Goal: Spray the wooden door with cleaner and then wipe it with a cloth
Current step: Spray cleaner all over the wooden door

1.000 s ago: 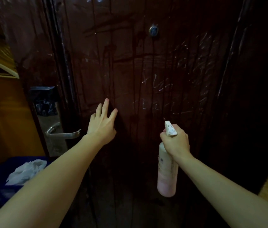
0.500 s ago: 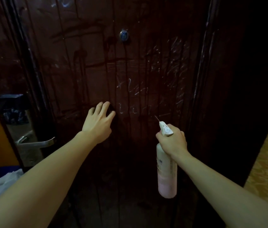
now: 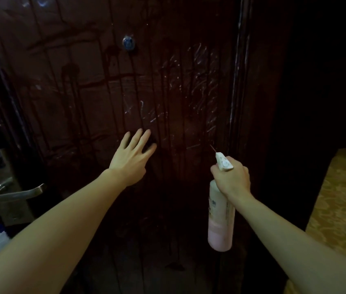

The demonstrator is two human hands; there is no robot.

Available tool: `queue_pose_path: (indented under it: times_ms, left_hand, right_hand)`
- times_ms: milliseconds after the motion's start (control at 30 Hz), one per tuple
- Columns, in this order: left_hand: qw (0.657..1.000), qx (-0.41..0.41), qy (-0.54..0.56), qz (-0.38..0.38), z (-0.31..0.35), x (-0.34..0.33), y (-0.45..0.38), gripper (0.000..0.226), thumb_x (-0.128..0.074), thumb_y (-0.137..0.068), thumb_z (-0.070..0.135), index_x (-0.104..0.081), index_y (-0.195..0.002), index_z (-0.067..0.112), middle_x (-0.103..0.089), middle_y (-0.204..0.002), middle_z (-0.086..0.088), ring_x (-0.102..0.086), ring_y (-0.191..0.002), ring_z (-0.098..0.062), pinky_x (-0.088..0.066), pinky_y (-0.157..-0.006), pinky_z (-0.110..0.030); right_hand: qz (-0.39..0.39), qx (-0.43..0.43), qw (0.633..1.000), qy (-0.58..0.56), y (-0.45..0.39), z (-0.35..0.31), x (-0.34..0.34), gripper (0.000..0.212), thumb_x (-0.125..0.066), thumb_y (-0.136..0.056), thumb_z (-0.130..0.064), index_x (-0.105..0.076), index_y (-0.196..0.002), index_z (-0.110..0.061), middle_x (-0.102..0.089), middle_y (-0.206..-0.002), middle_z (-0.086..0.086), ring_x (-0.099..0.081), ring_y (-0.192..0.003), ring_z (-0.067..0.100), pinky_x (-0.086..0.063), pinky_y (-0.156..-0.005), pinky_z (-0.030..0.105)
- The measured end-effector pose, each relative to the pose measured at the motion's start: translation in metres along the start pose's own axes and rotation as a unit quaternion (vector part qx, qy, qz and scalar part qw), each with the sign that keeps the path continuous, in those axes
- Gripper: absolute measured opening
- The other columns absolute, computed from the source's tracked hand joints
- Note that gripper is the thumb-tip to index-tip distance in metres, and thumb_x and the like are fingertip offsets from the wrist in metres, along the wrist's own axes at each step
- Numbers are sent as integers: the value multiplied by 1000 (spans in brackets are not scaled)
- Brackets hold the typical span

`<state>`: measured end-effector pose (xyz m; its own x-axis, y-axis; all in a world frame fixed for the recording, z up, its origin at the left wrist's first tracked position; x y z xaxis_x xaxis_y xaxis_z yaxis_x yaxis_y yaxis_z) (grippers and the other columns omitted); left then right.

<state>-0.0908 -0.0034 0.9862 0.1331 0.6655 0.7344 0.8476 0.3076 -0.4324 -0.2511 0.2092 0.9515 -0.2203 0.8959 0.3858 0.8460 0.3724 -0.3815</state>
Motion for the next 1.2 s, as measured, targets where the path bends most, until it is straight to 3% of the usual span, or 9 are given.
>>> queue_pose_path:
  times_ms: [100, 300, 600, 833, 1033, 1200]
  left_hand:
    - [1000, -10, -16, 1, 7, 0, -7, 76, -51, -89, 33, -14, -154, 24, 16, -160, -16, 13, -148, -33, 1, -120, -52]
    - [1000, -19, -15, 2, 25, 2, -21, 74, -50, -90, 35, -14, -155, 24, 16, -160, -16, 11, -148, -34, -1, -120, -53]
    - [999, -10, -39, -1, 29, -2, -25, 78, -51, -90, 39, -11, -155, 26, 17, -160, -15, 11, -148, -35, 1, -118, -55]
    - [999, -4, -43, -5, 31, -2, -24, 81, -53, -89, 41, -9, -155, 26, 19, -159, -15, 13, -147, -35, 0, -119, -55]
    - [1000, 0, -14, 10, 30, -6, -17, 85, -59, -85, 34, -12, -155, 24, 25, -158, -14, 16, -147, -32, -4, -120, -53]
    - [1000, 5, -11, -5, 30, -18, -6, 86, -56, -85, 31, -9, -155, 25, 27, -157, -13, 18, -147, -32, -4, -120, -53]
  right_hand:
    - [9, -11, 1000, -13, -6, 10, 10, 22, -63, -83, -22, -51, -65, -18, -53, -61, -5, -50, -57, 12, -38, -55, 29]
    - [26, -28, 997, -72, -17, 31, 25, 9, -64, -85, -21, -59, -79, -16, -63, -74, 1, -59, -68, 16, -53, -69, 38]
    - [71, -53, 996, -6, -31, 53, 52, 21, -62, -85, -25, -51, -67, -21, -56, -66, -2, -57, -65, 17, -48, -62, 35]
    - [45, -61, 996, -44, -27, 68, 44, 7, -63, -86, -23, -58, -82, -19, -62, -77, -1, -61, -73, 18, -55, -74, 41]
    - [0, -31, 999, 32, -18, 68, 33, 16, -62, -84, -26, -53, -71, -23, -58, -67, -3, -57, -64, 16, -44, -58, 33]
    - [-41, -32, 999, 14, -11, 68, 17, 17, -63, -83, -24, -53, -70, -21, -58, -66, -4, -56, -63, 15, -45, -60, 34]
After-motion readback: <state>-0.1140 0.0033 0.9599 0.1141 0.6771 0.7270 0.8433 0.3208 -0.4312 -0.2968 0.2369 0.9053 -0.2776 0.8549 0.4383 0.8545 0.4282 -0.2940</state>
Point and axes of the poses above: each hand's wrist, its own y-axis away from the middle knuckle, its own x-axis out of the back of the hand, z = x × y, the point moved 5 cm from there along -y, towards the middle knuckle
